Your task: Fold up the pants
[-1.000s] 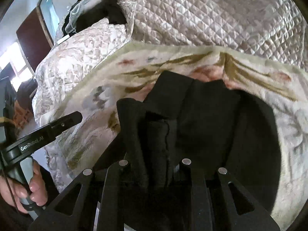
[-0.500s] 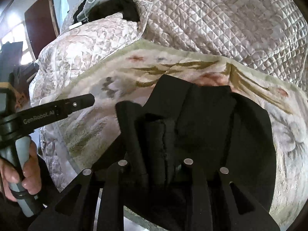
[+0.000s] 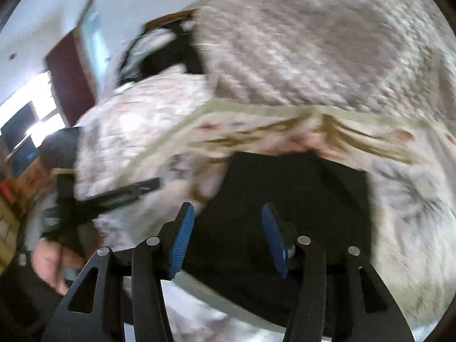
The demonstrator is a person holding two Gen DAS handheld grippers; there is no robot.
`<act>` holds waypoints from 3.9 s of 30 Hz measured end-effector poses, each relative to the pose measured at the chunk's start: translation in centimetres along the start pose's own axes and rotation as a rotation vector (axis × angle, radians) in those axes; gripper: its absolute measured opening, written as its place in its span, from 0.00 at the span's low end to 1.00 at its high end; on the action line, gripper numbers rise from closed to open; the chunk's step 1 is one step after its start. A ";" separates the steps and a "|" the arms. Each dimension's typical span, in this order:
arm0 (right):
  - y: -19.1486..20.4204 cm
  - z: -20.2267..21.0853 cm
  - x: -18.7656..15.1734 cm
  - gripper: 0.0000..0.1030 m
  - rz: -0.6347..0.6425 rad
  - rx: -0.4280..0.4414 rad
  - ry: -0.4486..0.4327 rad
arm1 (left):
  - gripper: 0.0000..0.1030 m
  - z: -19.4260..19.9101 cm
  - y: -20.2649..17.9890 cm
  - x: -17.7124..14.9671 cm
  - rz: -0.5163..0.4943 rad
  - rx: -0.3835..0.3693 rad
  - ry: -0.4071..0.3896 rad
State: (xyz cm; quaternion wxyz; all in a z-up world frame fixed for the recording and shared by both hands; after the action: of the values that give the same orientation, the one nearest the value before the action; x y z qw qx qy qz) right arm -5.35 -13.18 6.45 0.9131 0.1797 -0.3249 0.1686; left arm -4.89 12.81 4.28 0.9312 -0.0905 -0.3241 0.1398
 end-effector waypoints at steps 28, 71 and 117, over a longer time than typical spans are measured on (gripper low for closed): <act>-12.1 -8.1 5.6 0.20 -0.129 -0.069 0.195 | 0.55 -7.7 -11.9 2.4 -0.277 -0.122 0.194; -4.9 -0.5 -3.6 0.25 -0.012 -0.045 0.160 | 0.22 0.1 -10.6 -5.5 -0.335 -0.007 0.110; -10.9 -2.1 2.2 0.14 -0.317 0.198 0.119 | 0.21 -4.0 -8.3 2.2 -0.085 -0.298 0.215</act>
State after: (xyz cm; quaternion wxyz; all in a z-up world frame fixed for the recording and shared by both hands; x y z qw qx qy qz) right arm 1.98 -21.39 3.96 0.9237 0.3072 -0.2200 0.0640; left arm 0.92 5.30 4.59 0.9419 -0.2280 -0.2433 0.0401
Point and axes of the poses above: each gripper's, at about its wrist camera, not at the fingertips, and z roughly against the way its jaws point, y to its left, x to its top, the point moved 2 cm from there along -z, roughly the way its jaws point, and after that the axes turned 9 degrees about y, right-handed, at the moved point
